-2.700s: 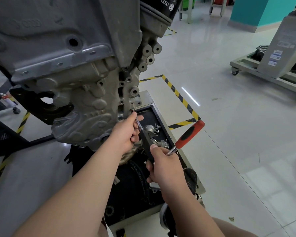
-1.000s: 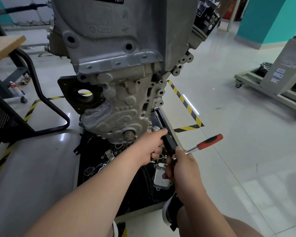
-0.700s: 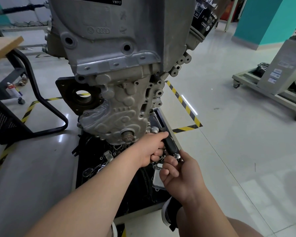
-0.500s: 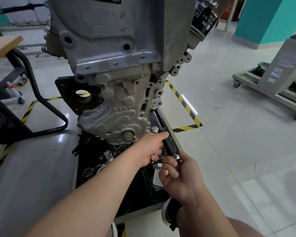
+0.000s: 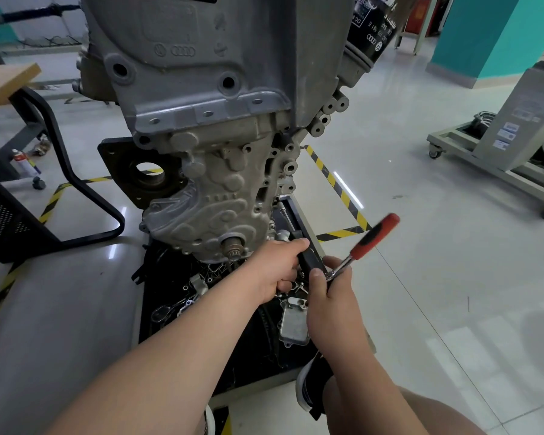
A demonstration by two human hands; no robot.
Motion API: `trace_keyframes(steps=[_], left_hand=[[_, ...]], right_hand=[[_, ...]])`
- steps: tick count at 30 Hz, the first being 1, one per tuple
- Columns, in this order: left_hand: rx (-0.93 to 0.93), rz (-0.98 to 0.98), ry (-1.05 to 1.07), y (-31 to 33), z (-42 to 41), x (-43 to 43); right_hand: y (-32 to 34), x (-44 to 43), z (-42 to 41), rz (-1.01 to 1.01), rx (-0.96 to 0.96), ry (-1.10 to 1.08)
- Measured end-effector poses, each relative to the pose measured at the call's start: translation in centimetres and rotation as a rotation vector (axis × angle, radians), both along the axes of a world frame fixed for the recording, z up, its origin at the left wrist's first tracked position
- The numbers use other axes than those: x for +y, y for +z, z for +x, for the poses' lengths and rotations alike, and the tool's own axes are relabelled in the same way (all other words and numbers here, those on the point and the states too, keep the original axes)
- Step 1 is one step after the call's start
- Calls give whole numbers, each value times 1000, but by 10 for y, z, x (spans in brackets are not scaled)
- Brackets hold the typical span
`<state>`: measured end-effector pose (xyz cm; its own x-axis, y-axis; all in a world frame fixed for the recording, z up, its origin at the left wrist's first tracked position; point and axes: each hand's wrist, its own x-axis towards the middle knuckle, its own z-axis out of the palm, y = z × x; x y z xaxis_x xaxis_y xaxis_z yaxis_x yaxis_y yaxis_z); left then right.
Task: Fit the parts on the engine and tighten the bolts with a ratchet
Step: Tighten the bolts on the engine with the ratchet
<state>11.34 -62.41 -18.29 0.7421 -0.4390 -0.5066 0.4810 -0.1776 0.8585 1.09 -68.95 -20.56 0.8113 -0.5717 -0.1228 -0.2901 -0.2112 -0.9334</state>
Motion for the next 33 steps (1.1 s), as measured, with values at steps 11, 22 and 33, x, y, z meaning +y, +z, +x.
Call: trace_keyframes(steps=[11,22,33], left_hand=[[55,-11,-23,2,2,3],[35,-30,-83,1,7,8],[-7,33,-92,2,5,7]], right_hand=[[-4,1,0,-57,-51,56],[6,-1,5,985,-141,-55],[12,6,3,1534,-183,-37]])
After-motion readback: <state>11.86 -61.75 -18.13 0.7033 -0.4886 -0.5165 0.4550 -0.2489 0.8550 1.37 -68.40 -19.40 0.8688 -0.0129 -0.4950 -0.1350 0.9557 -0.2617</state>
